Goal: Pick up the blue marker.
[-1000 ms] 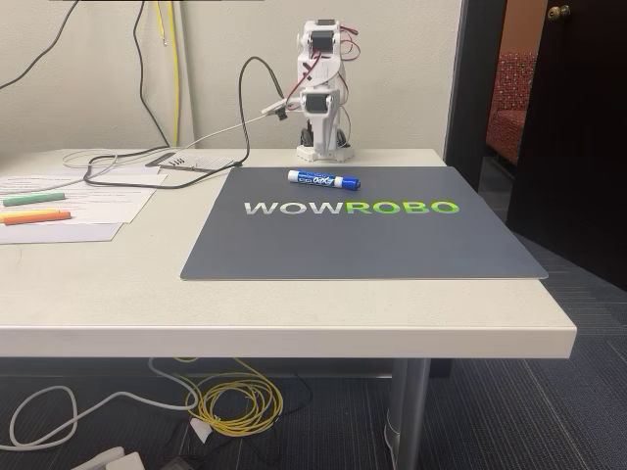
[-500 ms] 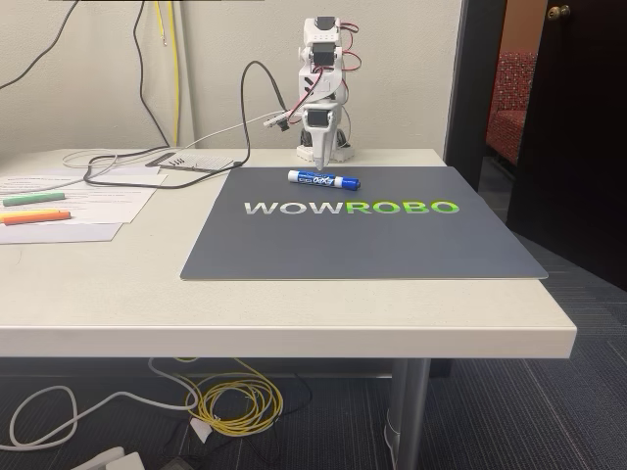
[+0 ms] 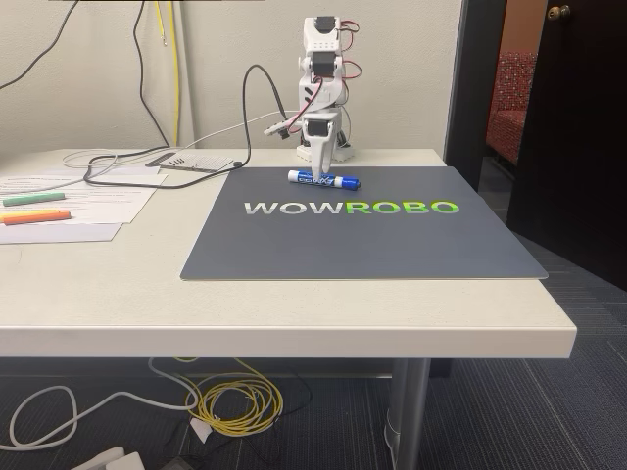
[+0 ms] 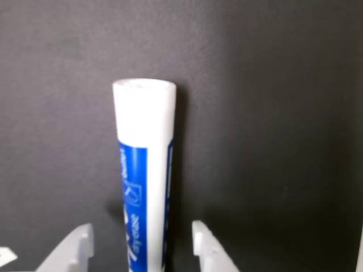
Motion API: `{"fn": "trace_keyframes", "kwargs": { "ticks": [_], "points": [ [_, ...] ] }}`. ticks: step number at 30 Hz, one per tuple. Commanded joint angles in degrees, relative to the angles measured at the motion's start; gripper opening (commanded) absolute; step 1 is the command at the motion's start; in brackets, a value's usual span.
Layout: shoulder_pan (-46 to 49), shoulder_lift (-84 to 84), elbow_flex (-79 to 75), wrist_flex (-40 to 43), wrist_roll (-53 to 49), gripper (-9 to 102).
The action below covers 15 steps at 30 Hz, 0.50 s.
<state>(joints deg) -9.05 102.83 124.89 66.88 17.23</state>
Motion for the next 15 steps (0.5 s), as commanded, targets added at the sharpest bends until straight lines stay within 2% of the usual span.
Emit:
{"fn": "trace_keyframes", "kwargs": {
  "ticks": [1, 10, 15],
  "points": [
    [0.4, -0.9, -1.3, -1.3, 0.4, 23],
    [0.4, -3.8, -1.5, -3.4, 0.4, 22],
    [0.4, -4.1, -1.8, -3.2, 0.5, 16]
  ]
}}
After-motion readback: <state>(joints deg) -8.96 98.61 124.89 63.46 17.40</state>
